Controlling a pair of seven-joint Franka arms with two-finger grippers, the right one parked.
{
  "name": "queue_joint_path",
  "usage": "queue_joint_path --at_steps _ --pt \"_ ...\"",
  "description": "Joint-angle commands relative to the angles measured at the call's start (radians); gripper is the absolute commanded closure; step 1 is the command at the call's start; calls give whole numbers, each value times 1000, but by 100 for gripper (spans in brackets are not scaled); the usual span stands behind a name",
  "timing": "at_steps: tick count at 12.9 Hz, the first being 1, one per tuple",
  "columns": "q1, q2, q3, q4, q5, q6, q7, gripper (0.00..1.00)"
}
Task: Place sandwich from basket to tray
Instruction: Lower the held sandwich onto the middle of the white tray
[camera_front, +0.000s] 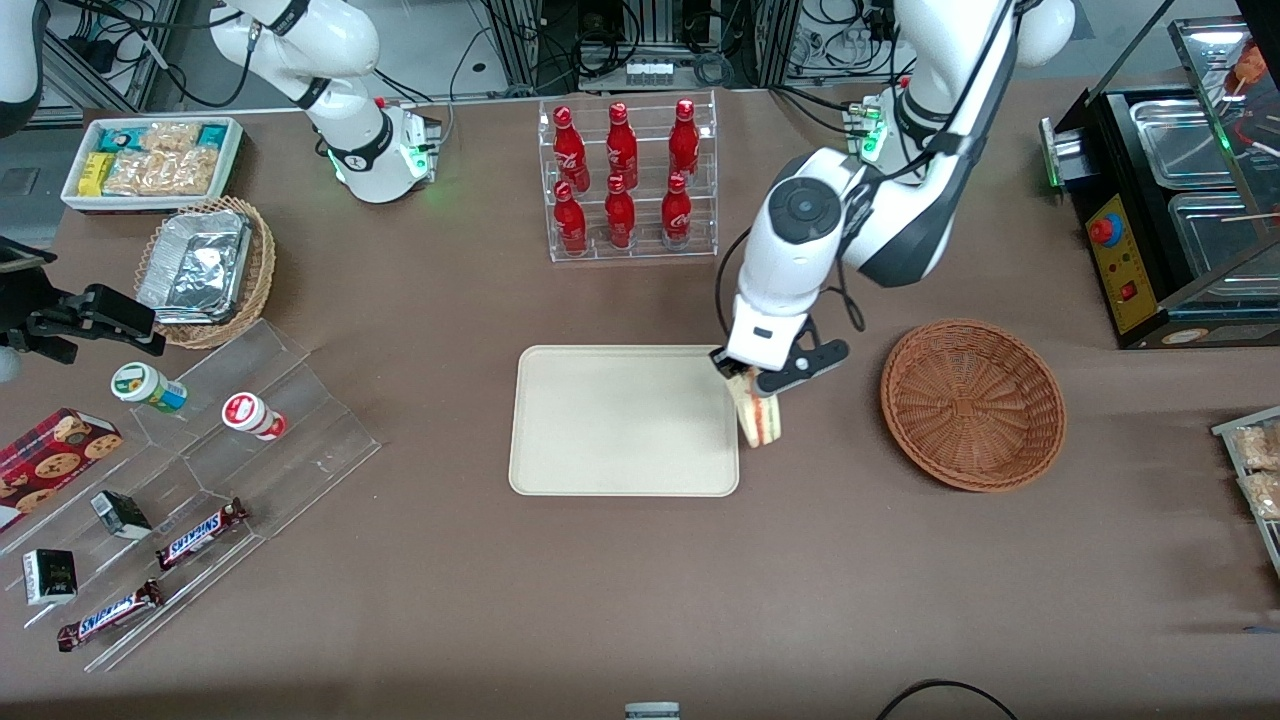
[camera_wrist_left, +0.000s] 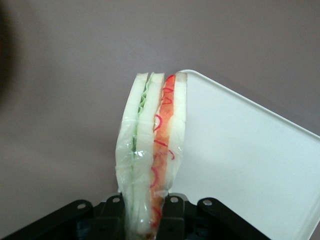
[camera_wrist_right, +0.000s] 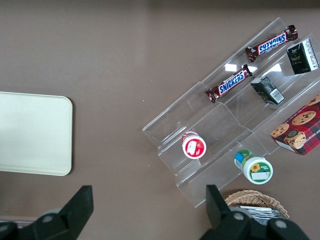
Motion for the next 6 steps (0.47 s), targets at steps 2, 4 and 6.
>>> queue_joint_path --at_steps 2,4,6 --pt "-65 120 15 122 11 -4 -41 100" --pt "-92 170 16 171 13 -5 -35 100" --pt "-103 184 16 166 86 -7 16 100"
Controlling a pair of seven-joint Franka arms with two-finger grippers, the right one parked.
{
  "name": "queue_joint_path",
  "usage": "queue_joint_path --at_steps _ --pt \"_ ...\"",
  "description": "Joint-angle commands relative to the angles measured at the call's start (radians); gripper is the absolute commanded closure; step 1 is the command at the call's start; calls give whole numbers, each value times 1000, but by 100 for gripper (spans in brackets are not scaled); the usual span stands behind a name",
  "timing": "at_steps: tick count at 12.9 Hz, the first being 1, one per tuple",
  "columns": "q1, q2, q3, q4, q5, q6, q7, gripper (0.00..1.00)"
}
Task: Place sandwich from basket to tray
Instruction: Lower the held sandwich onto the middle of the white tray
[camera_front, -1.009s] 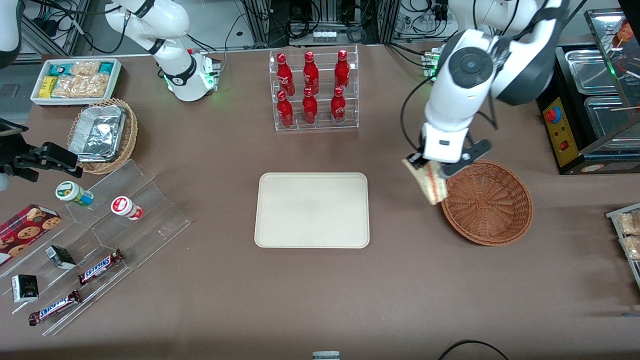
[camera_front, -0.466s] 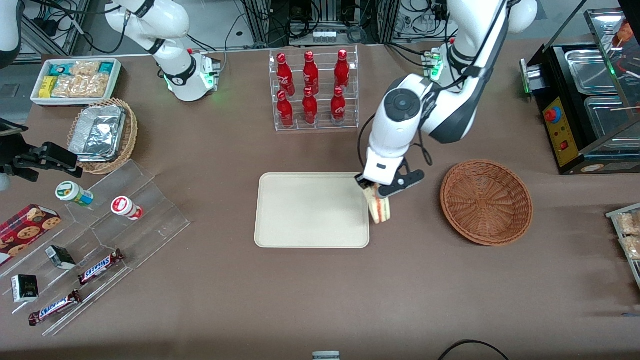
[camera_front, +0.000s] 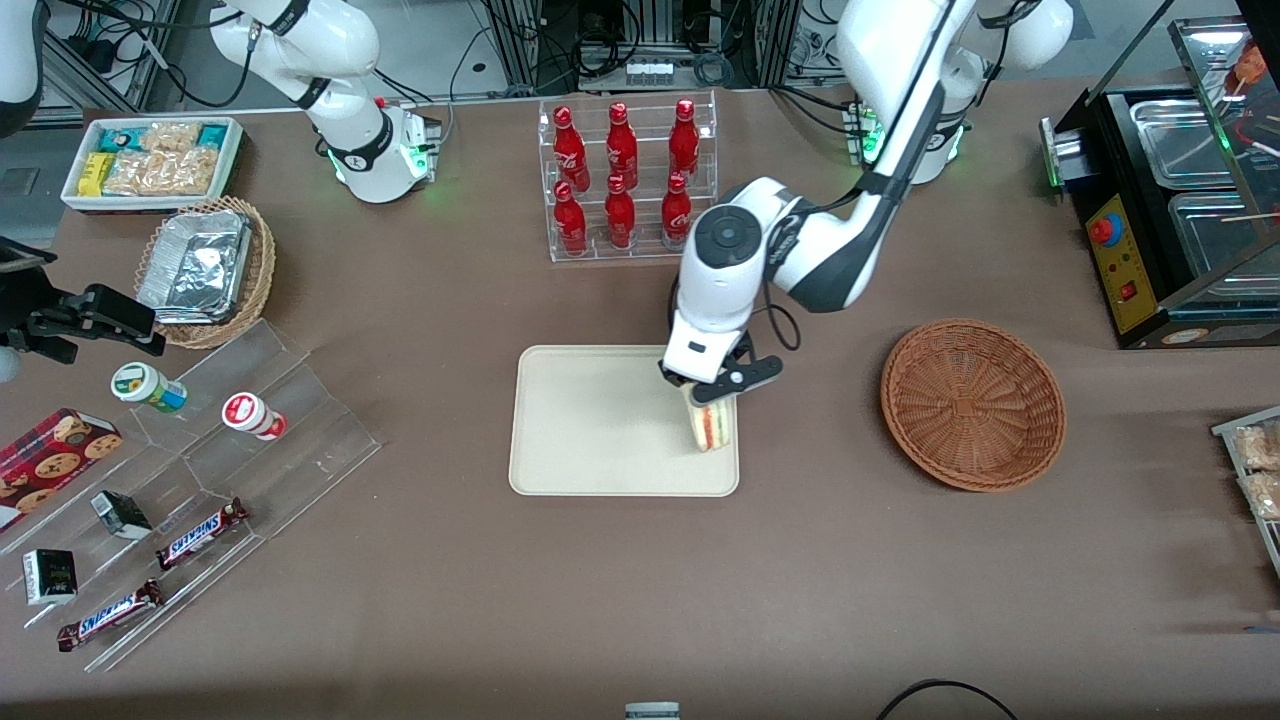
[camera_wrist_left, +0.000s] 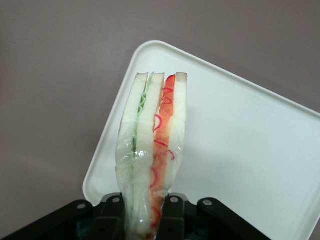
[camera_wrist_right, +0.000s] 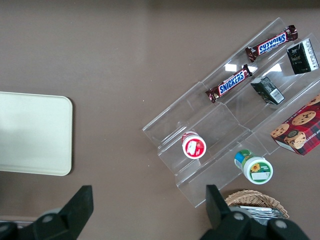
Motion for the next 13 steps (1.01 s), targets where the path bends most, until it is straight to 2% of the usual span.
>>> queue_joint_path --at_steps 1,5,13 --pt "-22 33 16 32 78 -12 60 100" --pt "-24 53 13 20 74 -5 235 100" --pt "-70 166 1 90 75 26 205 100"
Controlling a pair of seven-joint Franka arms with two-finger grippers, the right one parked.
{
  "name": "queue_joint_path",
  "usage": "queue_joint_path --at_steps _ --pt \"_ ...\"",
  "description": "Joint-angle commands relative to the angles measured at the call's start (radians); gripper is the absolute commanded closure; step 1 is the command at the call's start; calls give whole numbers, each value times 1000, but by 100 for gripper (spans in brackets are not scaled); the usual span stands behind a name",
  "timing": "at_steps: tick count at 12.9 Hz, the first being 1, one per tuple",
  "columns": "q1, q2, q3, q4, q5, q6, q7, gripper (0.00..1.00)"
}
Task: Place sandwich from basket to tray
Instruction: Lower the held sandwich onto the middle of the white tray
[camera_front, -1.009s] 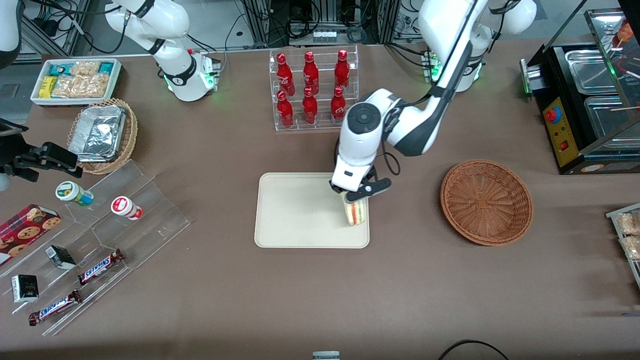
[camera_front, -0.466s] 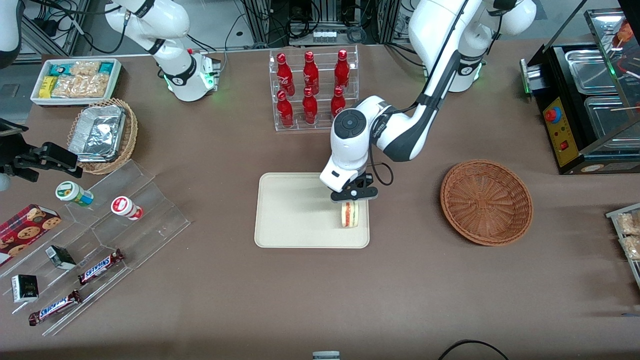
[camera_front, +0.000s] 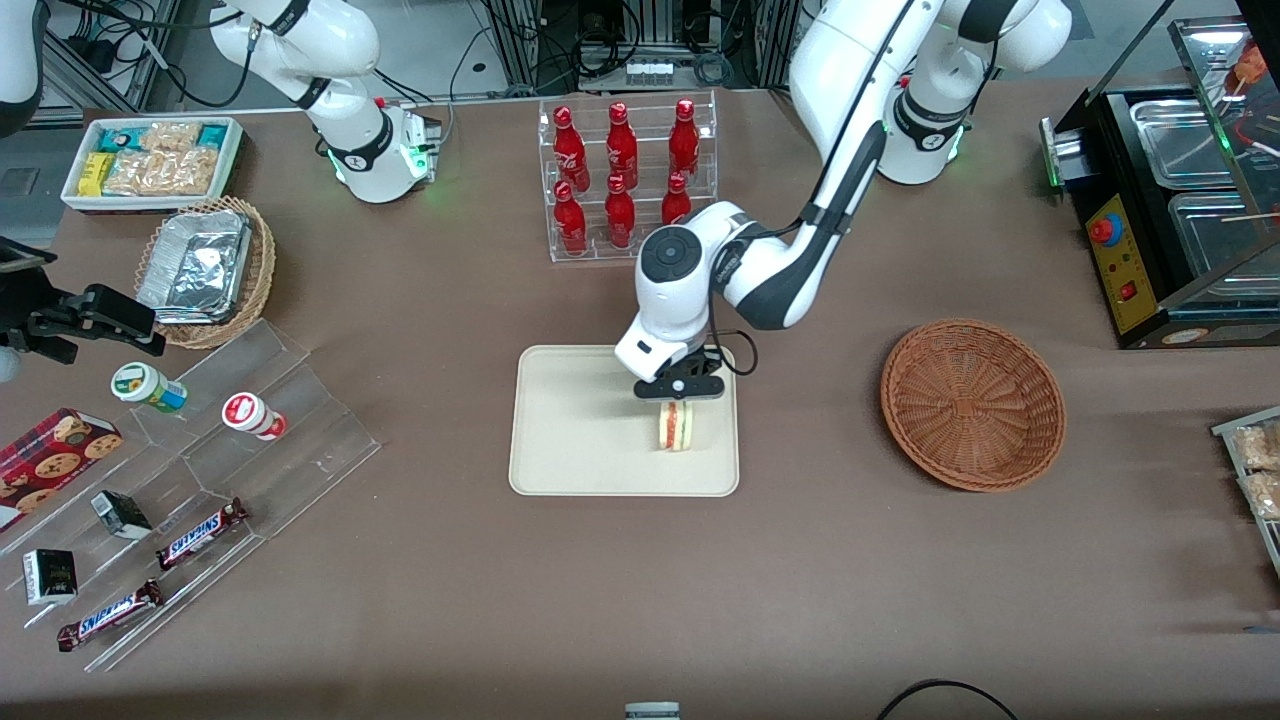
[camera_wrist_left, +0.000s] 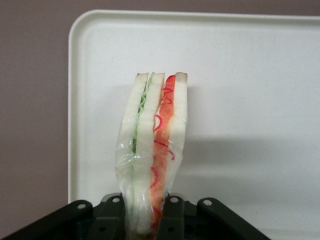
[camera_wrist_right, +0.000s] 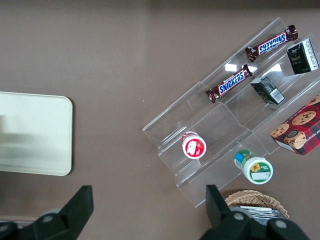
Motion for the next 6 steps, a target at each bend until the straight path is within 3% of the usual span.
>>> queue_joint_path --at_steps 1,3,4,6 --pt "-15 40 10 31 9 12 -15 100" --pt "-16 57 10 31 18 33 -34 100" --pt "-16 66 10 31 17 33 -35 91" --pt "-15 65 12 33 11 32 -37 0"
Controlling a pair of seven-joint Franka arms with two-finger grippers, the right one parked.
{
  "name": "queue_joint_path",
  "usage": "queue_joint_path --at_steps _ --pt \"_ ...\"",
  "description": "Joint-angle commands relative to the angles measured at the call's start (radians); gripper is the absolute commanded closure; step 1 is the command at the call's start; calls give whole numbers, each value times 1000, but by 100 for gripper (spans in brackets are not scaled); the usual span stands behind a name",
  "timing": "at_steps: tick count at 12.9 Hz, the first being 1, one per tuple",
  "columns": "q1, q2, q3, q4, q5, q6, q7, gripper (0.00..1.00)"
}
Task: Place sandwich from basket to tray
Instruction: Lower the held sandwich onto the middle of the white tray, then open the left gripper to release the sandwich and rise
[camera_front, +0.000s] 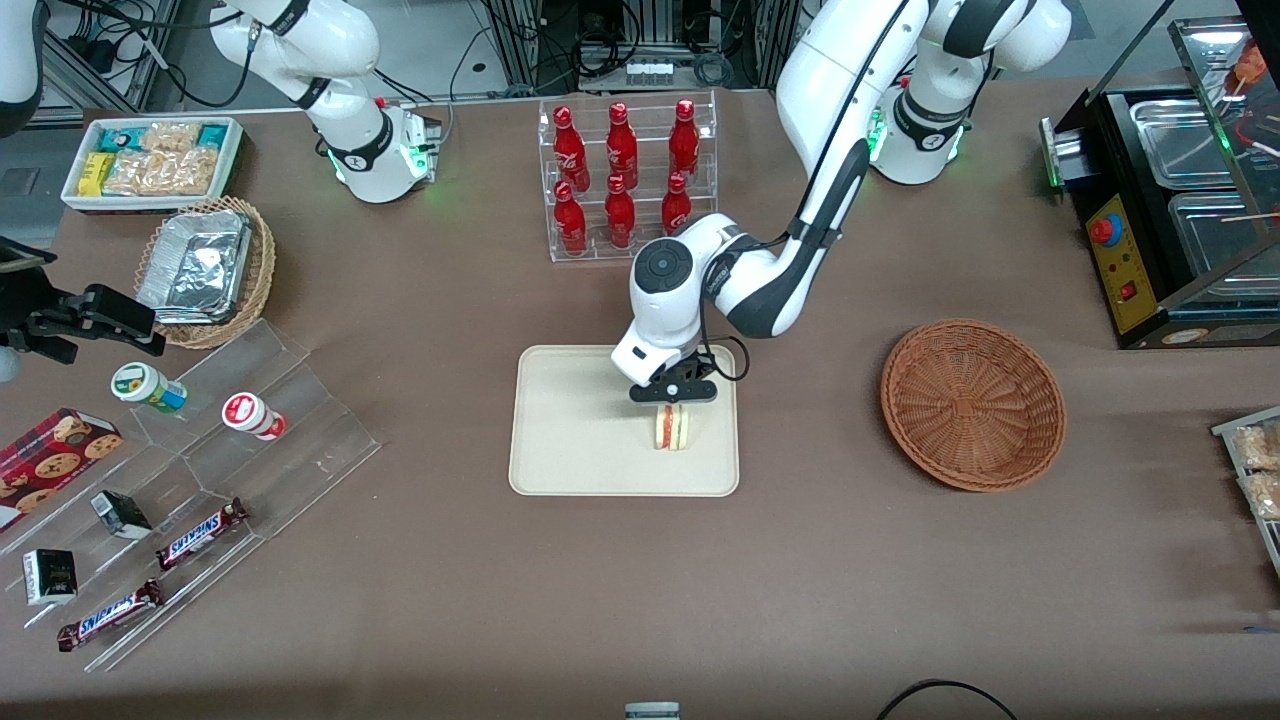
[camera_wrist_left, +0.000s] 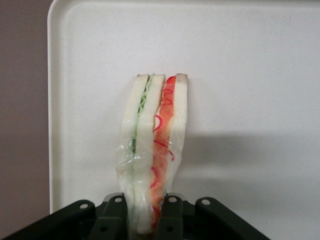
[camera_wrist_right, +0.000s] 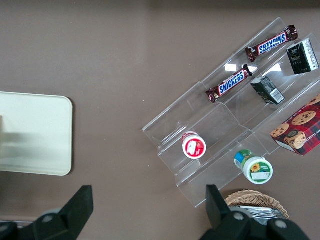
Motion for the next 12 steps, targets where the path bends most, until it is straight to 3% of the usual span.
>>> queue_joint_path --at_steps 1,3,8,12 --pt "-10 8 11 25 11 -9 -26 0" --pt "-1 -44 17 25 14 -50 -43 0" --pt "28 -231 46 105 5 -342 -42 0" --pt "103 -396 46 105 5 -495 -20 0"
